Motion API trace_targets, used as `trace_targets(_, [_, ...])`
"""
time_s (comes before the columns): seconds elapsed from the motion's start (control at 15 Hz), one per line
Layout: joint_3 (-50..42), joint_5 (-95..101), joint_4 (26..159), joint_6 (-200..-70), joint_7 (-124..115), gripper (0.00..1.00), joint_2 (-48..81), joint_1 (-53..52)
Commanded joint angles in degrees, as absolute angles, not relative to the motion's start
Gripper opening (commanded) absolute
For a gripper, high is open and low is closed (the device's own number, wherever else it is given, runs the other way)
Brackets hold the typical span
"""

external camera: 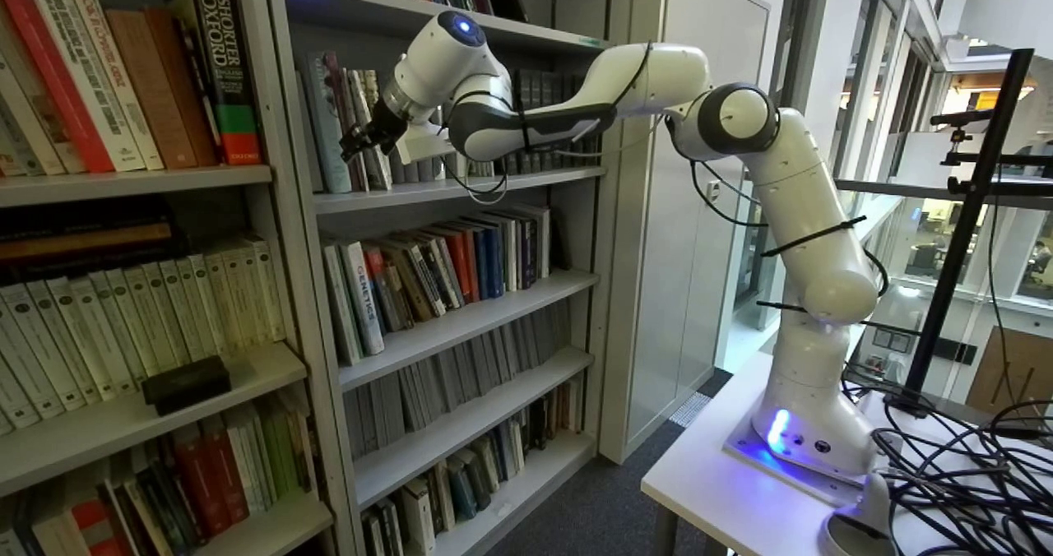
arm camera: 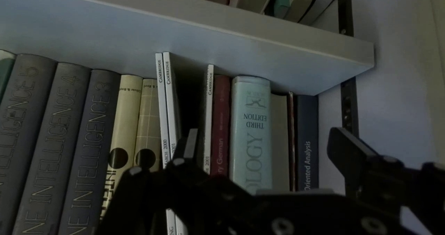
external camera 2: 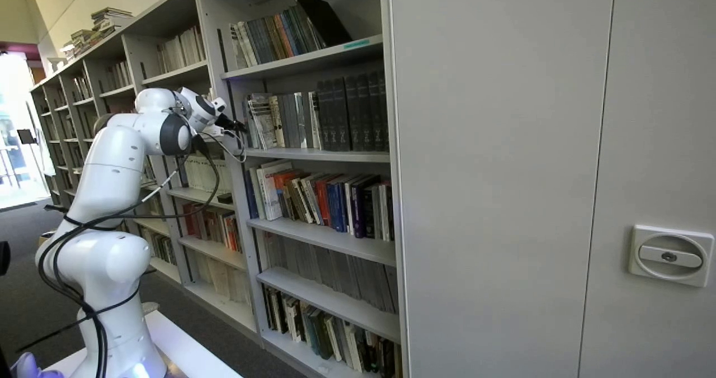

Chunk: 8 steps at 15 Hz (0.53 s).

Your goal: Pull out one of the books from the shelve and move it to the right on the same shelve

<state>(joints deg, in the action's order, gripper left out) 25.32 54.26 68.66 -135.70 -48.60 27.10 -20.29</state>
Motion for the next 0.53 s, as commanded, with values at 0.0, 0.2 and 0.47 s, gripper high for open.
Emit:
trace_targets(0.0, [25.21, 54.27, 64.18, -136.4, -47.66, 0.69, 29.88, -20.44])
trace_targets(0.2, [25.22, 54.4, 62.63, -136.26, -47.41, 0.53, 31.1, -20.43])
trace_targets(0.47, [25.17, 54.51, 61.1, -136.06, -47.27, 0.51, 32.0, -20.34])
